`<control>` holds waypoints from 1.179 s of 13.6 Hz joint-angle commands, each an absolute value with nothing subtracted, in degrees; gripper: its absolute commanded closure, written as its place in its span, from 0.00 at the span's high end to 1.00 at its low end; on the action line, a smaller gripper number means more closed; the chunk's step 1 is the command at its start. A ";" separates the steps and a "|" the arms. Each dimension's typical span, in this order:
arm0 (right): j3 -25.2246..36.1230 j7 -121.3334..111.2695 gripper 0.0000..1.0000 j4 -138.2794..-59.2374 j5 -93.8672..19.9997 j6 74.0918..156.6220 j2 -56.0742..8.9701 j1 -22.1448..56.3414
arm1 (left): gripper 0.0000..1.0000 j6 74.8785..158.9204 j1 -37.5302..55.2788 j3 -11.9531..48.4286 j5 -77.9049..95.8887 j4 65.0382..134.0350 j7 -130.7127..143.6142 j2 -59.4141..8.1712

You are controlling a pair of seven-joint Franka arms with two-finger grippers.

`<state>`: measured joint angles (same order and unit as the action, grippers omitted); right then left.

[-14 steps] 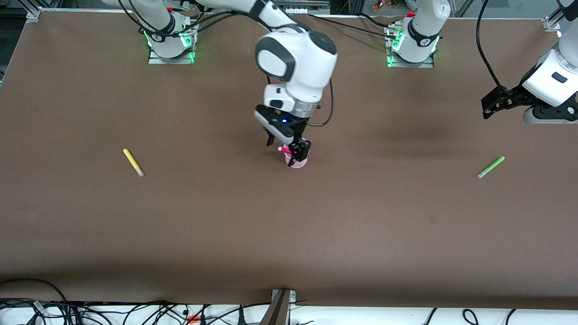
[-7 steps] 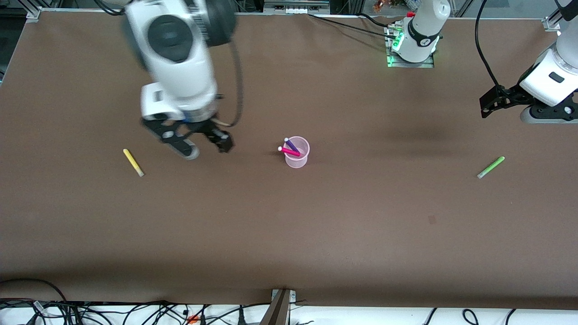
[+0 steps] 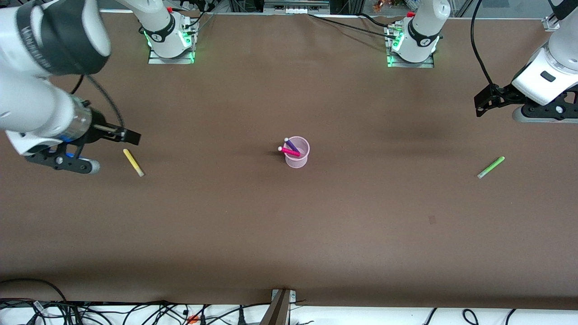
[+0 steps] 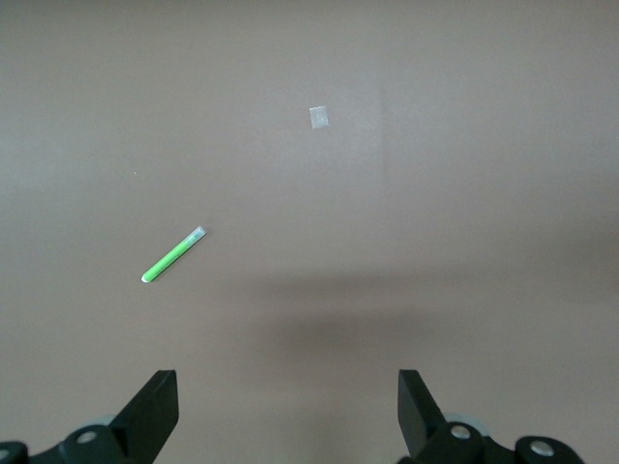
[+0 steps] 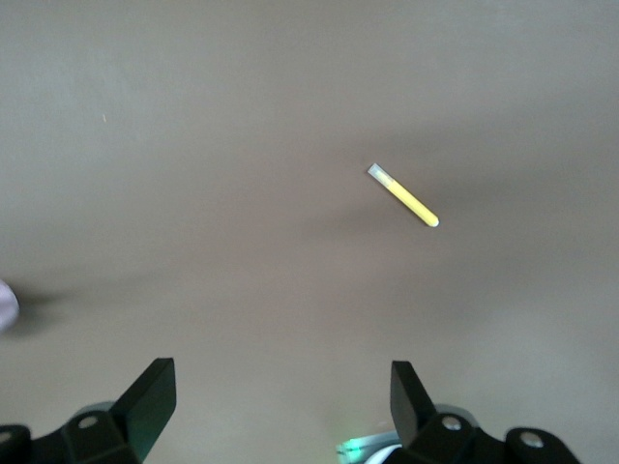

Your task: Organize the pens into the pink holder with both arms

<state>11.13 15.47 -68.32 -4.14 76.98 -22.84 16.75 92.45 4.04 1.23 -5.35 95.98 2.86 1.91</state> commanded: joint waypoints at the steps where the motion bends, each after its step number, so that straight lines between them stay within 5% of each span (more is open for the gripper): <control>1: 15.36 5.13 0.98 -72.67 -10.79 77.60 -21.62 14.42 | 1.00 91.49 4.13 1.14 -4.04 95.45 1.67 2.55; 7: 16.44 1.94 0.98 -94.20 -10.02 94.73 -10.56 14.50 | 1.00 91.41 4.13 1.14 -4.04 95.45 1.58 2.55; 16: 16.61 2.90 1.00 -93.17 -2.46 96.41 -9.14 14.50 | 1.00 91.41 4.13 1.14 -4.13 95.45 1.58 2.55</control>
<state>16.55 2.62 -91.63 -3.02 95.47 -10.63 13.98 92.30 4.04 1.27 -5.35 95.90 2.86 1.92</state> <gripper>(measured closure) 0.000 0.000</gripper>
